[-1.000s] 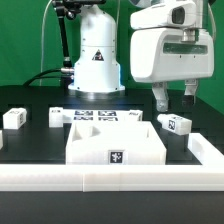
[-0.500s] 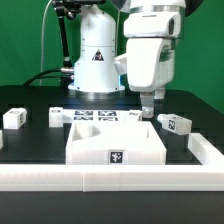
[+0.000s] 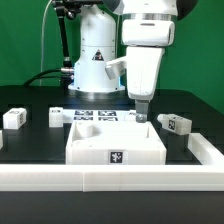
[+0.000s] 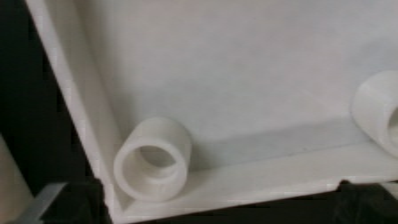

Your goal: Assemble one leg

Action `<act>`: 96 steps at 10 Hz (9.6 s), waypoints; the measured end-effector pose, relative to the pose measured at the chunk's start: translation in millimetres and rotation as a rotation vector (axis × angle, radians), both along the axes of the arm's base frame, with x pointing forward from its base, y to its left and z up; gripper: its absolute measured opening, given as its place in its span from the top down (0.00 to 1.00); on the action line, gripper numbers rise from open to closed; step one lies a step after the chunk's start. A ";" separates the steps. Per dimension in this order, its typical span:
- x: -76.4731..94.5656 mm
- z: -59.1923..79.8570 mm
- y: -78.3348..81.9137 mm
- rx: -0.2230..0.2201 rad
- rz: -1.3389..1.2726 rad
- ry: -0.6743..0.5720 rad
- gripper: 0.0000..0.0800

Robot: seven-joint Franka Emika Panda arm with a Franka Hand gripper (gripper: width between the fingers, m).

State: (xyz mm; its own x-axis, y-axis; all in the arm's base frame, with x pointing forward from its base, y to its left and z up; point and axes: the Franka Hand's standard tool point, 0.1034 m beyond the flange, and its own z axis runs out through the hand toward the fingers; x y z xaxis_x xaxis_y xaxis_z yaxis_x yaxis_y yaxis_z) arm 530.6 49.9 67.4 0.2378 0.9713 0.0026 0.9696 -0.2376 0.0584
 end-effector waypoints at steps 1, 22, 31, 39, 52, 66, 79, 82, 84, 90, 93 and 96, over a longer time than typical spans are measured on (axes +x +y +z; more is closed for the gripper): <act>-1.7 -1.1 -0.1 0.000 0.000 0.003 0.19; -97.6 -62.1 -40.2 0.012 0.139 0.083 0.70; -92.5 -61.2 -30.0 0.014 0.179 0.078 0.94; -42.0 -61.5 18.4 0.021 0.244 0.073 0.94; -39.5 -61.4 19.0 0.016 0.219 0.095 0.19; -87.8 -21.2 89.0 0.064 -0.624 0.047 0.19; -116.2 -30.1 120.0 -0.244 -0.802 0.349 0.19; -127.3 -39.4 118.8 -0.430 -0.804 0.441 0.19; -128.4 -41.2 119.2 -0.519 -0.811 0.507 0.19; -121.5 -51.2 109.7 -0.624 -0.821 0.619 0.19; -123.0 -59.6 109.7 -0.611 -0.823 0.611 0.19; -122.9 -60.2 110.2 -0.610 -0.826 0.609 0.54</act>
Offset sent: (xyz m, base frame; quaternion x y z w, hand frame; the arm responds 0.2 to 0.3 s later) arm -0.0527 -0.0255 -0.0140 -0.0013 -0.0077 -0.1508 0.9885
